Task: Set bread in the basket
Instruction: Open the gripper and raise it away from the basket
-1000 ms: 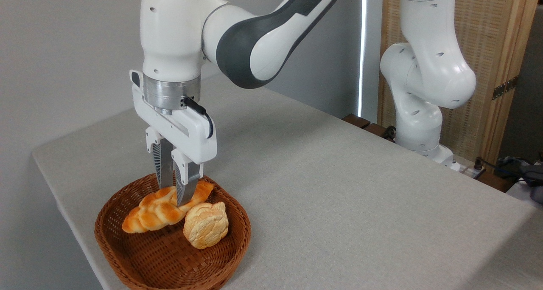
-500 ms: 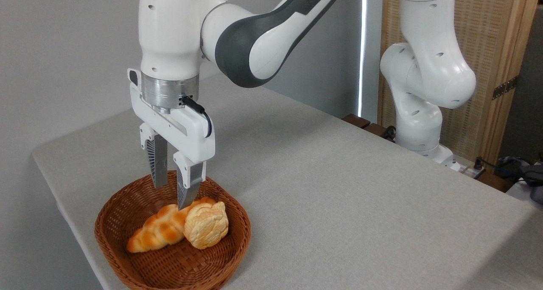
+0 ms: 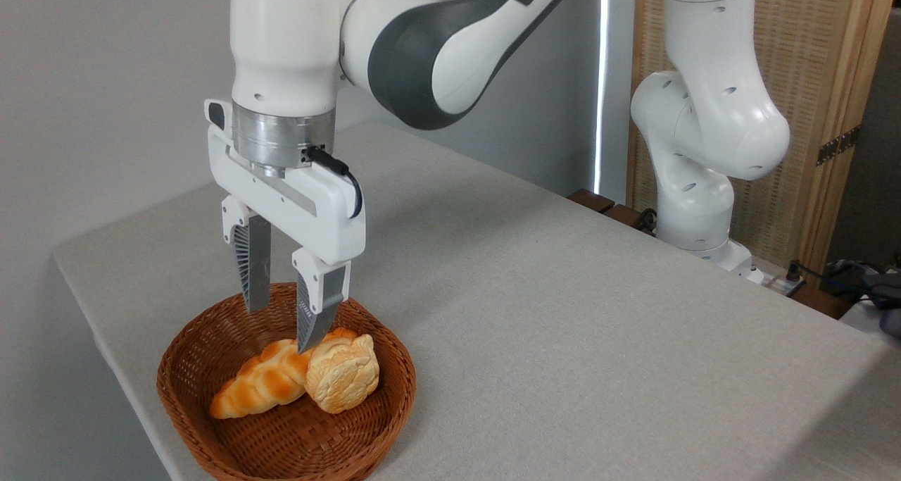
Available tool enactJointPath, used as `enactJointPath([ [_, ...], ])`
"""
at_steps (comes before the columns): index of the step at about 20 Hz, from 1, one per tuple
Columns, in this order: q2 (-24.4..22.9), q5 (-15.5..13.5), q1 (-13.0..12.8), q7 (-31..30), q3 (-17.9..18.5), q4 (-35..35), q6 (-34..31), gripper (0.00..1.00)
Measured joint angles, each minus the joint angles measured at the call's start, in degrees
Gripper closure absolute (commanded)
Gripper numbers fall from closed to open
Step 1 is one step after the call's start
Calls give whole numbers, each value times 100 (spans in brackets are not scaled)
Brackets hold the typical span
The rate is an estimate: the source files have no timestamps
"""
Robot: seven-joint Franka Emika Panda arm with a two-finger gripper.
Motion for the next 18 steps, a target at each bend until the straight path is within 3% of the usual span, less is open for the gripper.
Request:
enactJointPath([
  [8, -301, 118, 7, 0, 180, 265, -1130, 0],
  [18, -563, 602, 6, 56, 199, 266, -2008, 0],
])
